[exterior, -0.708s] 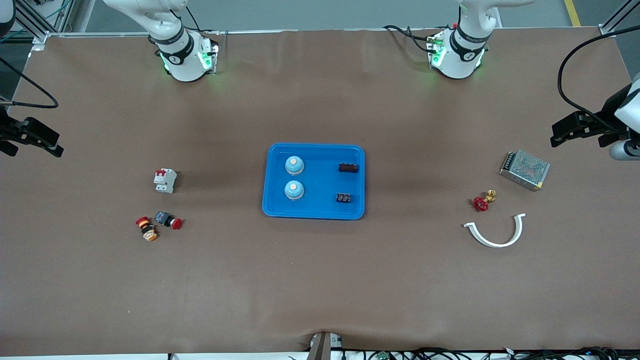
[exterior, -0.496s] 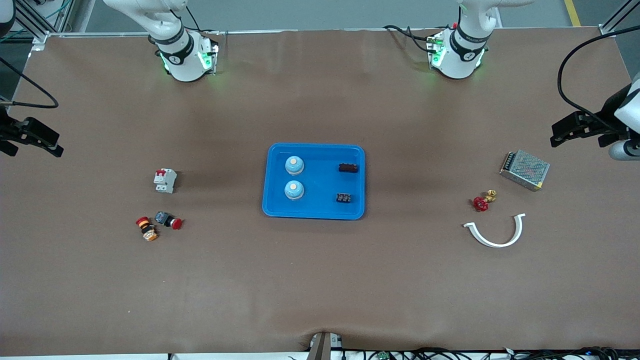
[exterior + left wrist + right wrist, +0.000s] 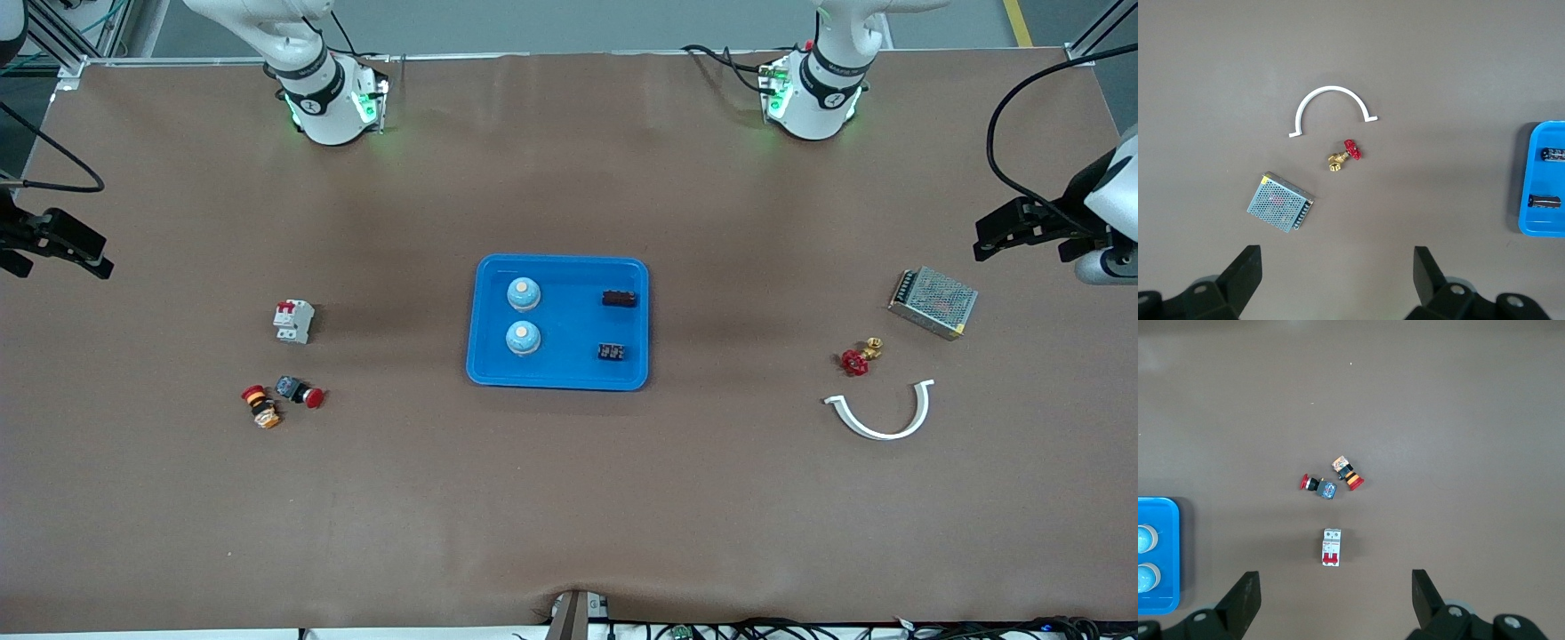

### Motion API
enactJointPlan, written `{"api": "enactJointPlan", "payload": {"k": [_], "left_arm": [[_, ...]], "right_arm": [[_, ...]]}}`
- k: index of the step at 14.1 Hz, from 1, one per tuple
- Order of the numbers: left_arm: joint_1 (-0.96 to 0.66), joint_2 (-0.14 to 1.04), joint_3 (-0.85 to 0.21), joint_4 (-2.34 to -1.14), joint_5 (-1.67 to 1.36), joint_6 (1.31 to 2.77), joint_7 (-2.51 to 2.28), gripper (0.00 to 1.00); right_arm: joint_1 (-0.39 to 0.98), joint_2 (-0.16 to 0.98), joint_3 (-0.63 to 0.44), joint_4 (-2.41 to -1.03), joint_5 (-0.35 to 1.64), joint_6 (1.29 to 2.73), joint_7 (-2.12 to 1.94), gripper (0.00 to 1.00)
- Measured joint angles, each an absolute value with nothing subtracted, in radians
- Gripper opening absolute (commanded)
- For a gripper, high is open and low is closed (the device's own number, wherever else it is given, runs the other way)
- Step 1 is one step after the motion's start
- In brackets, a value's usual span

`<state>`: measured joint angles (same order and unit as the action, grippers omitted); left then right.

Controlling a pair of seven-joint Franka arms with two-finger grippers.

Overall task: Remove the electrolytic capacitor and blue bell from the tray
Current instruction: 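Move both grippers from rest toward the blue tray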

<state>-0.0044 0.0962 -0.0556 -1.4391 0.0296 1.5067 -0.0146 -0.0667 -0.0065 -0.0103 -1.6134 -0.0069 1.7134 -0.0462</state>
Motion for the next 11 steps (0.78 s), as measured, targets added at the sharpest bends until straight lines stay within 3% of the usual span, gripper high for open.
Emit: {"api": "enactJointPlan", "payload": {"k": [11], "left_arm": [[-0.021, 0.124, -0.06, -1.614, 0.015, 1.685, -0.062, 1.0]], "right_arm": [[0.052, 0.009, -0.007, -1.615, -0.006, 1.714, 0.065, 1.0]]}}
